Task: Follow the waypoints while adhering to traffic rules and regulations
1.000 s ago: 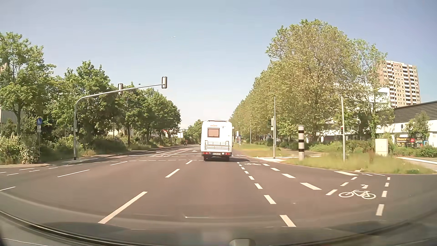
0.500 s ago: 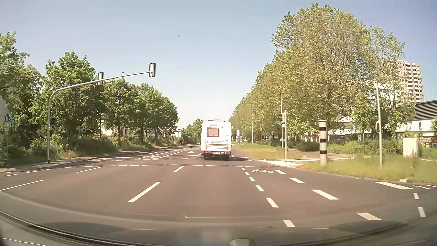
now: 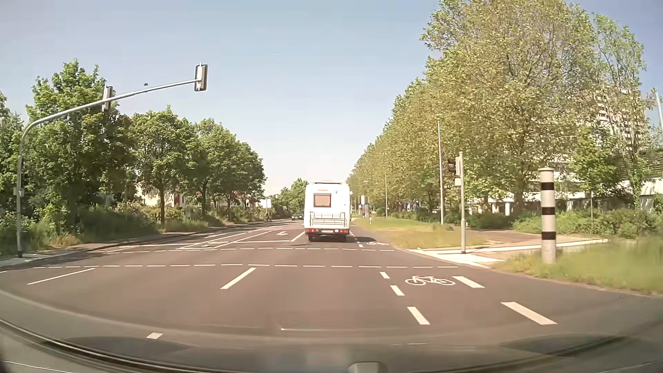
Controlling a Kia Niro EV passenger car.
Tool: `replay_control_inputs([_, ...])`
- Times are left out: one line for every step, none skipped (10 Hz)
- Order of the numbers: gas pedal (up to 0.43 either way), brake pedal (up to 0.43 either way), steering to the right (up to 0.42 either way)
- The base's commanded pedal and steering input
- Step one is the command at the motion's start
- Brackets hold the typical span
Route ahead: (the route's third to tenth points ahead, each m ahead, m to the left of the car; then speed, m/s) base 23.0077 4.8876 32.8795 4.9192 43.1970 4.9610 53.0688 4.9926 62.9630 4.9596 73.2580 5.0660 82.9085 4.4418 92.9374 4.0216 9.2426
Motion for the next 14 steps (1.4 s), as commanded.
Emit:
replay_control_inputs([0.209, 0.0, 0.0])
replay_control_inputs([0.197, 0.0, -0.001])
replay_control_inputs([0.177, 0.0, -0.001])
replay_control_inputs([0.169, 0.0, 0.0])
replay_control_inputs([0.15, 0.0, -0.001])
replay_control_inputs([0.15, 0.0, -0.001])
replay_control_inputs([0.138, 0.0, -0.001])
replay_control_inputs([0.138, 0.0, 0.0])
replay_control_inputs([0.138, 0.0, -0.001])
replay_control_inputs([0.138, 0.0, 0.0])
replay_control_inputs([0.138, 0.0, 0.0])
replay_control_inputs([0.138, 0.0, 0.0])
replay_control_inputs([0.138, 0.0, 0.0])
replay_control_inputs([0.138, 0.0, 0.0])
